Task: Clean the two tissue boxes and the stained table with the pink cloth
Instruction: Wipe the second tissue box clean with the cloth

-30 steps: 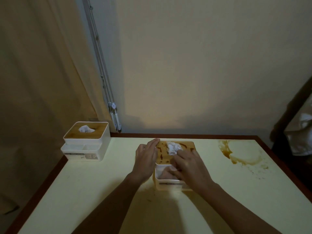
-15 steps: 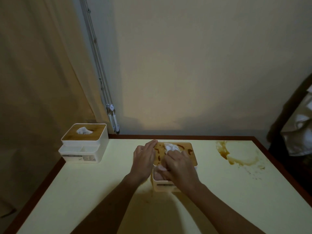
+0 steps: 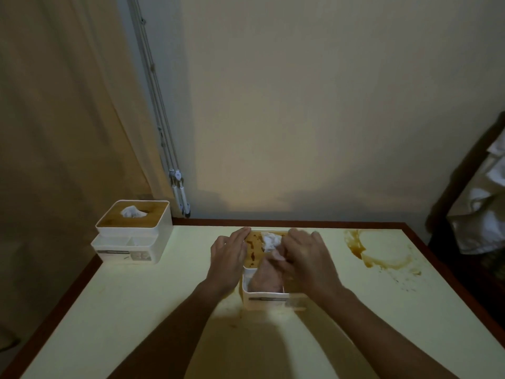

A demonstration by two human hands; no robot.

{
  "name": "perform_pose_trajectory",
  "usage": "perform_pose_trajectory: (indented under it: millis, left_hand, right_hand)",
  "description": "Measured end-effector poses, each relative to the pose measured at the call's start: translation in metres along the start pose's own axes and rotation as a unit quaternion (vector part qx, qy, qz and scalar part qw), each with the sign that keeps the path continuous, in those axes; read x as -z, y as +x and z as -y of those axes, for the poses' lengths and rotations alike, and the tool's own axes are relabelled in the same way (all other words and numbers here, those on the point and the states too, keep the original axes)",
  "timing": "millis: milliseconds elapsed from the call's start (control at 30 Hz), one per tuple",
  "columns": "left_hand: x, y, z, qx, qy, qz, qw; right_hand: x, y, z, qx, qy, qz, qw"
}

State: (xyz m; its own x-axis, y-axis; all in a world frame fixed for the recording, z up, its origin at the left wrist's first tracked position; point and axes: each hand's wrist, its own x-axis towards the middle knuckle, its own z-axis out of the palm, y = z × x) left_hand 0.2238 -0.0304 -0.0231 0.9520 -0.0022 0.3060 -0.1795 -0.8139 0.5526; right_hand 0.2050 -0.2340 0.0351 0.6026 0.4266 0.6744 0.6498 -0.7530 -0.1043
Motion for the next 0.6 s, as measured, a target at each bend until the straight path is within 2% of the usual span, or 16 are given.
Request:
perform_pose_trajectory:
  millis: [133, 267, 433, 500, 600]
  left_hand:
    - [0.002, 0.0, -0.003, 0.01, 0.002, 0.004, 1.0]
    - [0.006, 0.001, -0.007, 0.016, 0.003, 0.02, 1.0]
    - [0.014, 0.006, -0.013, 0.059, -0.018, 0.051, 0.997]
    - [0.017, 0.005, -0.019, 0.086, -0.047, 0.072, 0.993]
    - [0.018, -0.001, -0.027, 0.076, -0.068, 0.105, 0.989]
  right_hand:
    - [0.049, 0.015, -0.011, -0.081, 0.079, -0.005, 0.994]
    - [0.085, 0.021, -0.02, -0.158, 0.151, 0.033, 0.975]
    - [0.096, 0.012, -0.027, -0.194, 0.258, 0.063, 0.944]
    - [0.092, 0.004, -0.03, -0.188, 0.256, 0.072, 0.946]
    - [0.079, -0.01, -0.032, -0.162, 0.204, 0.096, 0.961]
